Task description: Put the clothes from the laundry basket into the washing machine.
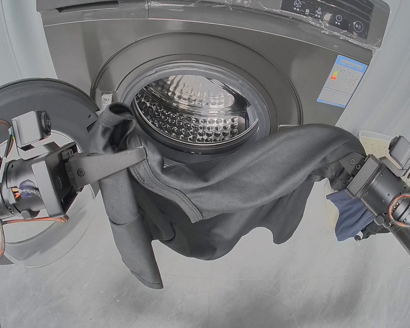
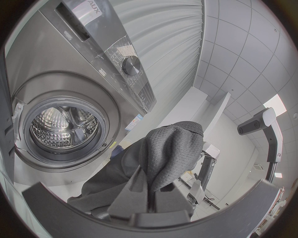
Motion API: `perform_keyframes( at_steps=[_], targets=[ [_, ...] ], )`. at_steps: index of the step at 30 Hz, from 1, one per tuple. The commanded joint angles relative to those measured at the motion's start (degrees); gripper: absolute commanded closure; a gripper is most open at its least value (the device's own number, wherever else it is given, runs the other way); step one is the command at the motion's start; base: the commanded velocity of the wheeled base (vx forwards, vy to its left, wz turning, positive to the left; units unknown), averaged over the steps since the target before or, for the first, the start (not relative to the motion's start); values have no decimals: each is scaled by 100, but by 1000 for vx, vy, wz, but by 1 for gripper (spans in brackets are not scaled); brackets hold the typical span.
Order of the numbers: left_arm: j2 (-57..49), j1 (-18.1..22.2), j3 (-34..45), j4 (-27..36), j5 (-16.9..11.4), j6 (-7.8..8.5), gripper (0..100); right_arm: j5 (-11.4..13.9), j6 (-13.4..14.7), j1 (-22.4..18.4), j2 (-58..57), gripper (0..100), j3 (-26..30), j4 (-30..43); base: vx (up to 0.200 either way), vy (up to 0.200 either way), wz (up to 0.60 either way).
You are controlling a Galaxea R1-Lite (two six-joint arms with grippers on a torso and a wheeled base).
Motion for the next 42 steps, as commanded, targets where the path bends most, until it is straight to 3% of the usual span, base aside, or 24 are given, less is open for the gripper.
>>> perform_keyframes(
  at_steps=[1, 7, 11, 17, 18, 23, 25, 26, 27, 34, 42],
  targets=[
    [46, -16, -40, -6, -3, -14, 100, 1, 122, -59, -2, 100, -33, 119, 0, 0, 0],
    [-7, -165, -145, -6, -12, -14, 100, 10, 105, 125, 649, 100, 424, 260, 0, 0, 0],
    [11, -165, -137, -111, -3, -40, 100, 19, 52, 292, 1870, 100, 345, -162, 0, 0, 0],
    [2, -156, -137, -164, 15, -67, 100, 45, -255, 477, 3048, 100, 20, -681, 0, 0, 0],
    [-7, -156, -154, -164, 15, -67, 100, 36, -299, 530, 3153, 0, 2, -707, 0, 0, 0],
    [2, -156, -207, -164, 15, -67, 100, 36, -484, 653, 3373, 0, 46, -769, 0, 0, 0],
    [72, -121, -365, -164, 41, -67, 100, 36, -862, 714, 3523, 0, 248, -839, 0, 0, 0],
    [72, -121, -365, -164, 41, -67, 100, 36, -897, 714, 3523, 0, 266, -839, 0, 0, 0],
    [143, -121, -453, -164, 164, -67, 100, 45, -1143, 723, 3514, 0, 503, -839, 0, 0, 0],
    [363, -121, -681, -164, 595, -67, 100, 98, -1846, 714, 3479, 0, 1320, -1366, 0, 0, 0],
    [406, -103, -717, -164, 647, -58, 100, 502, -1969, 802, 3083, 0, 1391, -1735, 0, 0, 0]
  ],
)
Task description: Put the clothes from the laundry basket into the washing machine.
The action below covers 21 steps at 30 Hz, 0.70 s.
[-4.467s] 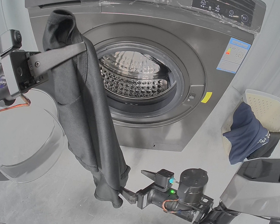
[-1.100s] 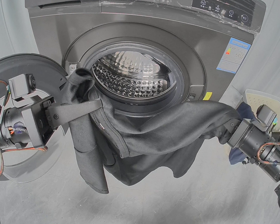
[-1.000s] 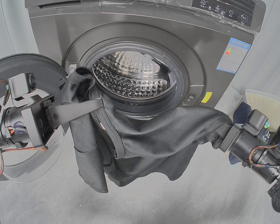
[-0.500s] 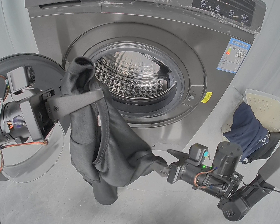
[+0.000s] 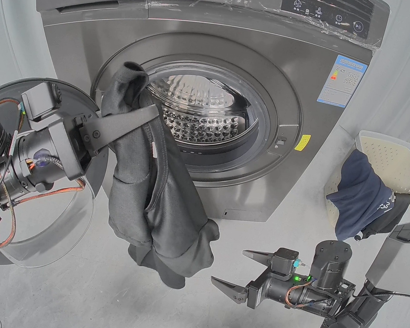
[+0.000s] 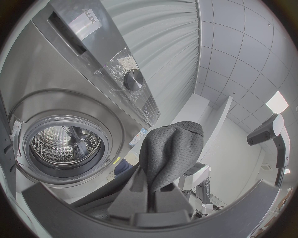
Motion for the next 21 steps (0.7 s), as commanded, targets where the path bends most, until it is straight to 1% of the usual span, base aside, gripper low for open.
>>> perform_keyframes(
  at_steps=[1, 3, 4, 10, 11, 15, 16, 17, 18, 21],
  targets=[
    [92, 16, -30, 6, 76, -1, 100, 161, -8, 61, -301, 0, -43, -47, 0, 0, 0],
    [92, 7, -30, 6, 137, -1, 100, 258, 1, 88, -380, 0, -184, -82, 0, 0, 0],
    [92, 7, -30, 6, 155, -1, 100, 266, 10, 167, -380, 0, -289, -117, 0, 0, 0],
    [136, 7, -83, 6, 172, -1, 100, 196, 36, 633, -319, 0, -667, -170, 0, 0, 0],
    [154, 16, -92, 6, 172, -1, 100, 135, 36, 720, -283, 0, -737, -170, 0, 0, 0],
    [180, 16, -92, 6, 172, -1, 100, -85, 45, 835, -108, 0, -1115, -170, 0, 0, 0],
    [180, 16, -92, 6, 172, 8, 100, -173, 54, 843, -20, 0, -1344, -161, 0, 0, 0],
    [180, 16, -92, 6, 172, 8, 100, -173, 54, 843, -20, 0, -1344, -161, 0, 0, 0],
    [180, 16, -92, -3, 172, 8, 100, -243, 54, 870, 59, 0, -1625, -117, 0, 0, 0],
    [180, 16, -83, -3, 172, 26, 100, -279, 80, 923, 94, 0, -1854, -82, 0, 0, 0]
  ],
)
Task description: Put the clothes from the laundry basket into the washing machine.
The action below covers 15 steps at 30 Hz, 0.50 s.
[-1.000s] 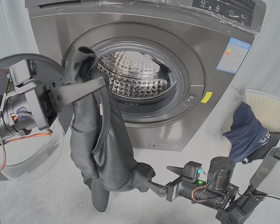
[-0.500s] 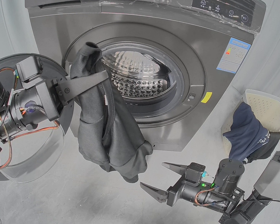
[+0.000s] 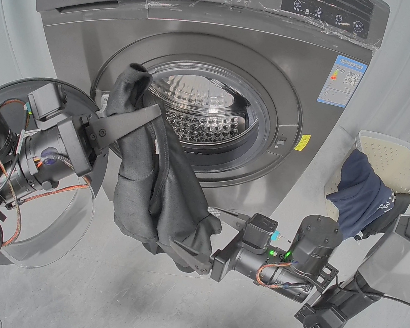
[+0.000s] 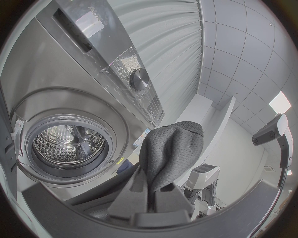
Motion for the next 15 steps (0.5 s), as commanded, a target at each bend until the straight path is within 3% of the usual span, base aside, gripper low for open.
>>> perform_keyframes(
  at_steps=[1, 5, 6, 10, 12, 15],
  targets=[
    [14, -1, 14, -11, 8, 15, 100, -86, 48, 112, 266, 0, -528, 73, 0, 0, 0],
    [5, -1, 22, -11, -1, 15, 100, -95, 92, 112, 477, 0, -782, 73, 0, 0, 0],
    [5, 8, 22, -11, 8, 15, 100, -95, 127, 121, 512, 100, -818, 64, 0, 0, 0],
    [-4, 8, 22, -11, 8, 24, 100, -130, 162, 262, 547, 100, -800, 38, 0, 0, 0],
    [-4, 17, 14, -11, 43, 24, 100, -262, 162, 279, 512, 100, -765, 29, 0, 0, 0],
    [14, 25, 14, -2, 140, 24, 100, -306, 162, 253, 143, 100, -449, 47, 0, 0, 0]
  ],
)
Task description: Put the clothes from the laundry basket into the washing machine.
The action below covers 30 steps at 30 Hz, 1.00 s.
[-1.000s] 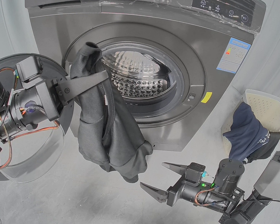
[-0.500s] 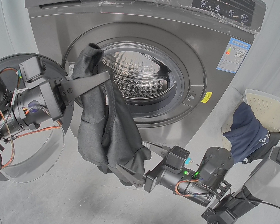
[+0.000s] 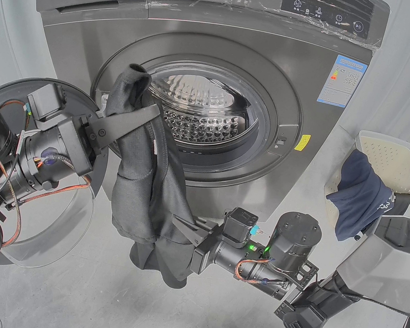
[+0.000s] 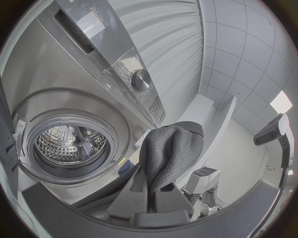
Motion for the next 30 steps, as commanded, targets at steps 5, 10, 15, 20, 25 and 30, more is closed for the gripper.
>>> perform_keyframes(
  at_steps=[5, 10, 15, 20, 25, 30],
  targets=[
    [-24, 50, 44, 6, 58, -1, 100, 1, -26, -286, -1029, 100, 708, 84, 0, 0, 0],
    [-59, 67, 53, -3, 23, -1, 100, 194, -26, -717, -1477, 100, 840, 216, 0, 0, 0],
    [-76, 41, 88, -3, -3, -10, 100, 203, -18, -761, -1460, 100, 849, 207, 0, 0, 0],
    [-155, -3, 62, 6, -3, -27, 100, 159, -9, -673, -1319, 0, 867, 181, 0, 0, 0],
    [-111, 23, -35, 14, 76, -27, 100, 151, -26, -251, -1416, 0, 1359, 234, 0, 0, 0],
    [-50, 50, -96, 23, 93, -36, 100, 194, 0, 188, -1636, 0, 1710, 242, 0, 0, 0]
  ],
)
